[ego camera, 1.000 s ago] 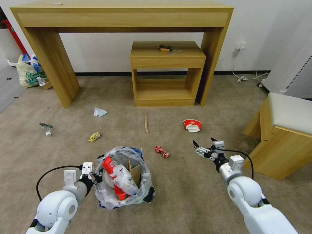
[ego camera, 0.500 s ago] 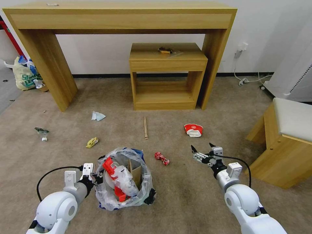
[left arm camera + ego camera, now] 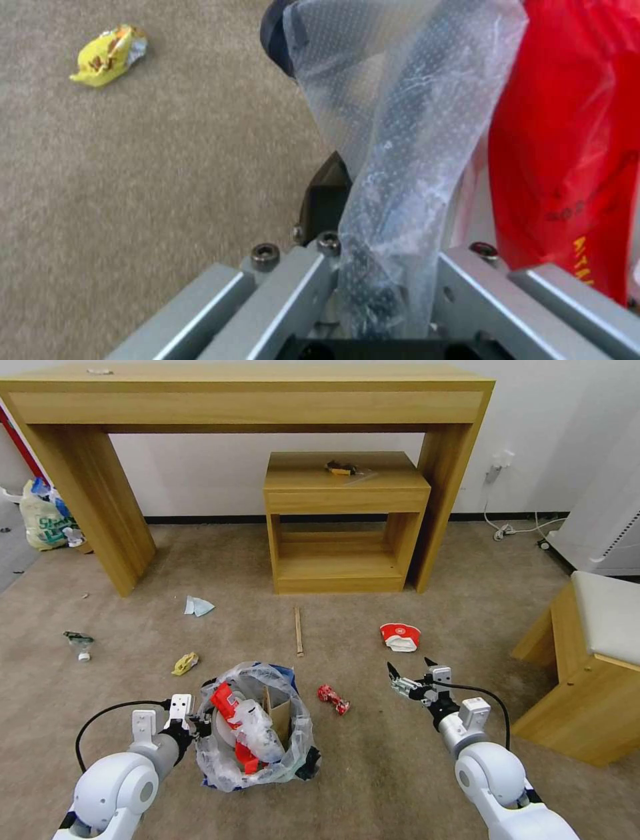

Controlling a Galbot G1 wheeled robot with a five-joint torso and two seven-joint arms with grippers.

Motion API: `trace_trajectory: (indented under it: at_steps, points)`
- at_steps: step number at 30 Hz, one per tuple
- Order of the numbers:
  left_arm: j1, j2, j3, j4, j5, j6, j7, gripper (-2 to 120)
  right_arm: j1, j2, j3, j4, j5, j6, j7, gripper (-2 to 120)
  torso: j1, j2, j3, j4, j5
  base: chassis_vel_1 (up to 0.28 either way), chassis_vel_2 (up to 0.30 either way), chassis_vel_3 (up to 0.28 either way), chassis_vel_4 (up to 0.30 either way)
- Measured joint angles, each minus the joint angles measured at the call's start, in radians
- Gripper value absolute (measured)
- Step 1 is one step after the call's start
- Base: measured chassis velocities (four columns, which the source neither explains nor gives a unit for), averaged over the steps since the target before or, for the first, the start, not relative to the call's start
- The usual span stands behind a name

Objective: Pick up the trash bin and place the garbage on the floor into it.

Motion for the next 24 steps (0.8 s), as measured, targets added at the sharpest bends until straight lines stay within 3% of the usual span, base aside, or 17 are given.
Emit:
trace_trajectory:
  at_steps: [10,14,24]
  points:
    - [-0.005,0.0,-0.001,0.006,-0.002,0.0,0.001,0,0.03,-0.002,-0.048,-0.044,-0.009,-0.013,-0.001,100,0.0,0.0,0.0,0.0,-0.0001,-0.088,0.091,0.092,-0.1]
    - [-0.006,-0.003,-0.002,0.006,-0.002,0.0,-0.002,0,0.095,-0.026,-0.104,-0.127,-0.005,-0.025,-0.008,100,0.0,0.0,0.0,0.0,0.0,-0.076,0.062,0.064,-0.072]
    - [0.0,-0.004,-0.017,-0.019,-0.016,0.0,-0.022,0,0.198,-0.056,-0.219,-0.346,-0.058,-0.032,-0.19,100,0.0,0.0,0.0,0.0002,0.0,-0.006,0.004,0.002,-0.005]
